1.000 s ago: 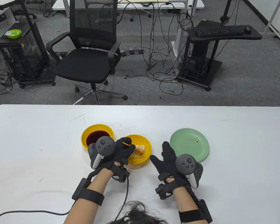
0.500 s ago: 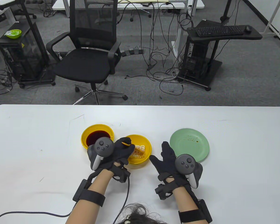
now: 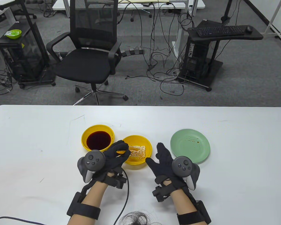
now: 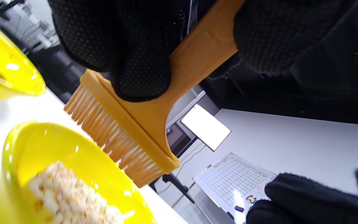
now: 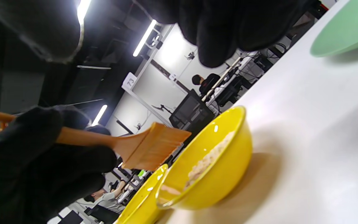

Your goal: Dip brush into soy sauce and glaze onto rice cake

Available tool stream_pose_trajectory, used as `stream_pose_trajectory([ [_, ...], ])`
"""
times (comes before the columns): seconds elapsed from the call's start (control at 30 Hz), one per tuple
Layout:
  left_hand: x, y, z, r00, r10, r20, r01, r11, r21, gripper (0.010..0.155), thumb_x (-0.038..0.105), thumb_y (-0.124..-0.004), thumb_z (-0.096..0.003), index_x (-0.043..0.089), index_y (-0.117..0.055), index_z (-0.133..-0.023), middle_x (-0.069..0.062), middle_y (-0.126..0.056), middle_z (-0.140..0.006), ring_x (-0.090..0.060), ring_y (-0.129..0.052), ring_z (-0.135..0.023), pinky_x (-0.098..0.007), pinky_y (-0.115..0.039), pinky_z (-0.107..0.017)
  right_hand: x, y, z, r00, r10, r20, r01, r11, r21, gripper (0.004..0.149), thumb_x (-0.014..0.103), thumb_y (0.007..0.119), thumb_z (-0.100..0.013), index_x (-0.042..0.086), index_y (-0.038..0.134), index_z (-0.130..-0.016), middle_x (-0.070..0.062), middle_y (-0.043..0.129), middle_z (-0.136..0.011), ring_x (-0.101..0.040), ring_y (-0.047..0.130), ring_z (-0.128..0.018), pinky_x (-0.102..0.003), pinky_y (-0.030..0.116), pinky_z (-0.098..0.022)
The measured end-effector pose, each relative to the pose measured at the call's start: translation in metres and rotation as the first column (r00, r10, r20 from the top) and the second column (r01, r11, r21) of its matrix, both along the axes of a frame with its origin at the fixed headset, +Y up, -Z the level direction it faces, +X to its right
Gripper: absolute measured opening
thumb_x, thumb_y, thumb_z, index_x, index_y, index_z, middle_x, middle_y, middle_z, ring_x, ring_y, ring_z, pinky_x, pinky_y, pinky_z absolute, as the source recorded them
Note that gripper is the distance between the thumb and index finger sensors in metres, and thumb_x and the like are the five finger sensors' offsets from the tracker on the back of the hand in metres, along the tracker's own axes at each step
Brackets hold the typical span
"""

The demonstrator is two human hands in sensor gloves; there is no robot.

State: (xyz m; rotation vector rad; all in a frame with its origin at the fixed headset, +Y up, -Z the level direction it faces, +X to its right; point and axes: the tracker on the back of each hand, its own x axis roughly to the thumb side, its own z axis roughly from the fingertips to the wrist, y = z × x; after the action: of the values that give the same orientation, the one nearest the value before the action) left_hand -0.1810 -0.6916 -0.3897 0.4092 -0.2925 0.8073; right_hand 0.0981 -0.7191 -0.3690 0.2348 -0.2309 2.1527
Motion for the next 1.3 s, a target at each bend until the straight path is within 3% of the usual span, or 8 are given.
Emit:
stream_pose_trajectory([
  [0.17,0.006,0.008,0.011,0.964,-0.253,-0.088,0.263,0.956,0.131,0.041,0.050,-0.090,-0.0374,0.038,-0.090,-0.076,0.000,-0.101,-0.082,-0.020,-0.115,-0.057,-0.037,-0.093,-0.049,-0.016,0.007,0.007,0.999,0.017,-0.046,-0.014,0.998,0.057,0.080,0.057,0.079,-0.049,0.010,0.051,-0.107,-0.022,0.059,-0.110,-0.043,0.078,-0.088,-0.058,0.069,-0.061],
  [0.53,0.031,0.007,0.021,0.871,-0.473,-0.133,0.491,0.842,0.225,0.043,0.040,-0.086,-0.0413,0.036,-0.085,-0.084,-0.003,-0.100,-0.085,-0.020,-0.114,-0.062,-0.038,-0.092,-0.051,-0.034,0.025,0.022,0.997,0.023,-0.070,-0.007,0.975,0.221,0.064,0.053,0.080,-0.050,0.022,0.063,-0.104,-0.015,0.070,-0.106,-0.035,0.087,-0.084,-0.053,0.076,-0.059],
  [0.73,0.047,0.008,0.030,0.837,-0.524,-0.158,0.547,0.789,0.280,0.046,0.039,-0.085,-0.0415,0.031,-0.085,-0.087,-0.006,-0.097,-0.087,-0.023,-0.113,-0.065,-0.039,-0.092,-0.053,-0.035,0.025,0.023,0.999,0.009,-0.052,0.001,0.979,0.204,0.054,0.052,0.079,-0.050,0.020,0.078,-0.093,-0.010,0.087,-0.093,-0.030,0.098,-0.070,-0.049,0.083,-0.051],
  [1.07,0.064,0.007,0.039,0.755,-0.615,-0.228,0.652,0.670,0.353,0.048,0.039,-0.087,-0.0412,0.027,-0.084,-0.087,-0.008,-0.096,-0.089,-0.023,-0.113,-0.067,-0.038,-0.091,-0.054,-0.032,0.019,0.017,0.996,-0.088,-0.017,0.089,0.993,0.077,0.049,0.045,0.085,-0.048,0.016,0.083,-0.088,-0.001,0.105,-0.065,-0.016,0.109,-0.041,-0.040,0.091,-0.034],
  [1.3,0.064,0.008,0.038,0.755,-0.614,-0.229,0.652,0.669,0.356,0.048,0.041,-0.086,-0.0417,0.030,-0.083,-0.088,-0.006,-0.095,-0.090,-0.021,-0.111,-0.069,-0.038,-0.091,-0.055,-0.028,0.012,0.014,0.959,-0.283,0.012,0.283,0.957,-0.065,0.049,0.039,0.091,-0.046,0.012,0.083,-0.086,-0.002,0.107,-0.056,-0.012,0.109,-0.033,-0.037,0.093,-0.031],
])
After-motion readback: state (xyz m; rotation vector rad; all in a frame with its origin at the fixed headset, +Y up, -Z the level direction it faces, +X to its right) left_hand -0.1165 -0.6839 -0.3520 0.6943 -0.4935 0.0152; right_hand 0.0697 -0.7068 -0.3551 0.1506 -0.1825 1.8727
